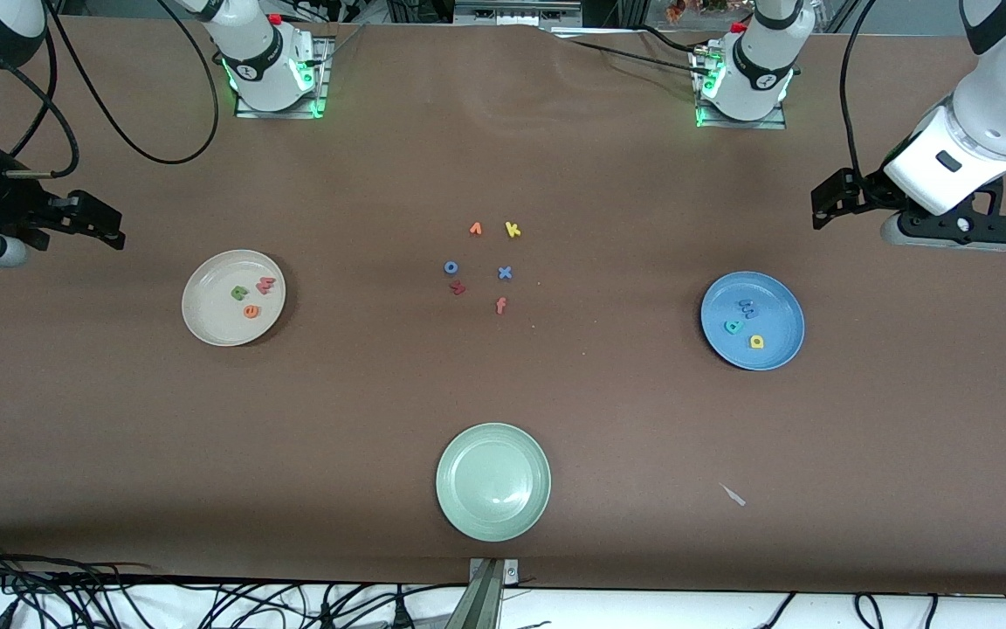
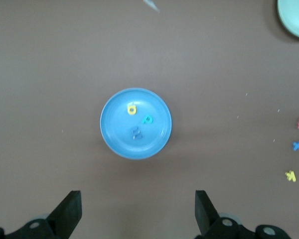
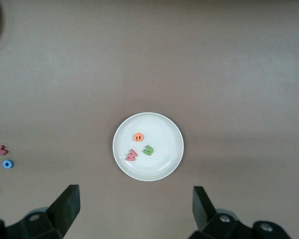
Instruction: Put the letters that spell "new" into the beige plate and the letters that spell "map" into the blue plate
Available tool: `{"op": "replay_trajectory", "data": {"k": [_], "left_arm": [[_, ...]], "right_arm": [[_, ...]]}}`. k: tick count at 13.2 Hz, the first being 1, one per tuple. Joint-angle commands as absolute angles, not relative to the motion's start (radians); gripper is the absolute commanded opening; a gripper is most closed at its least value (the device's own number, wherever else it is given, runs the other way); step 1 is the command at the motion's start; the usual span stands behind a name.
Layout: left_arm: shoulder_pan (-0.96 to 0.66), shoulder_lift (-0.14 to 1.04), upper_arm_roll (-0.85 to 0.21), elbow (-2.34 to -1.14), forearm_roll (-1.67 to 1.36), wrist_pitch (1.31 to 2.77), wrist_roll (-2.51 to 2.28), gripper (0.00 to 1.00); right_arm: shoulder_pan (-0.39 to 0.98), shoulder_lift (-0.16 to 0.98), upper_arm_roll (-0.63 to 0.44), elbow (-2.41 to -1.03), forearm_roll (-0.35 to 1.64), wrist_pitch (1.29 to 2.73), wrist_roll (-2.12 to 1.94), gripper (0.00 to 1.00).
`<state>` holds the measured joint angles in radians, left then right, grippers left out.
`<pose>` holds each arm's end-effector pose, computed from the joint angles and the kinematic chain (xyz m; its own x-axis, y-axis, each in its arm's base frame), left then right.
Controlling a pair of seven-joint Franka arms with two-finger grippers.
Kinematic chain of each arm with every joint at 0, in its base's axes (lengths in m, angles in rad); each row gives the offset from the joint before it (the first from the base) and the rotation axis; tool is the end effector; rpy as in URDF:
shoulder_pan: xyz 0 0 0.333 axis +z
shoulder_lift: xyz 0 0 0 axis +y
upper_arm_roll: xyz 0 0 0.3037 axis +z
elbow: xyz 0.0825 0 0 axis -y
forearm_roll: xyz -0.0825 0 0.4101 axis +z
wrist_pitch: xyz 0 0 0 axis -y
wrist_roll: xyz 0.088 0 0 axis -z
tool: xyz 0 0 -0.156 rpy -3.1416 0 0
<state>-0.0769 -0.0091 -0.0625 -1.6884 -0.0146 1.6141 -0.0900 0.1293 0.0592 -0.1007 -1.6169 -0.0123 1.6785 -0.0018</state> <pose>0.5681 -0.0821 0.5136 0.9966 -0.0484 -0.0662 -0.0480 -0.9988 0.0080 0.6049 0.0167 0.5146 0.9995 0.0319 0.0027 0.0319 -0.9993 0.0182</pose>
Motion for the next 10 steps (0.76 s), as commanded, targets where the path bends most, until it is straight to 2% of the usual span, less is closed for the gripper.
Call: {"op": "replay_trajectory", "data": {"k": [1, 10], "left_arm": [[-0.061, -0.018, -0.061, -1.692, -0.023, 1.606, -0.078, 1.00], [-0.060, 0.000, -0.051, -1.690, -0.023, 1.603, -0.089, 1.00]], "right_arm": [[0.118, 0.052, -0.092, -1.626, 0.005, 1.678, -0.002, 1.00], [0.118, 0.054, -0.092, -1.628, 0.005, 1.681, -0.003, 1.00]]}}
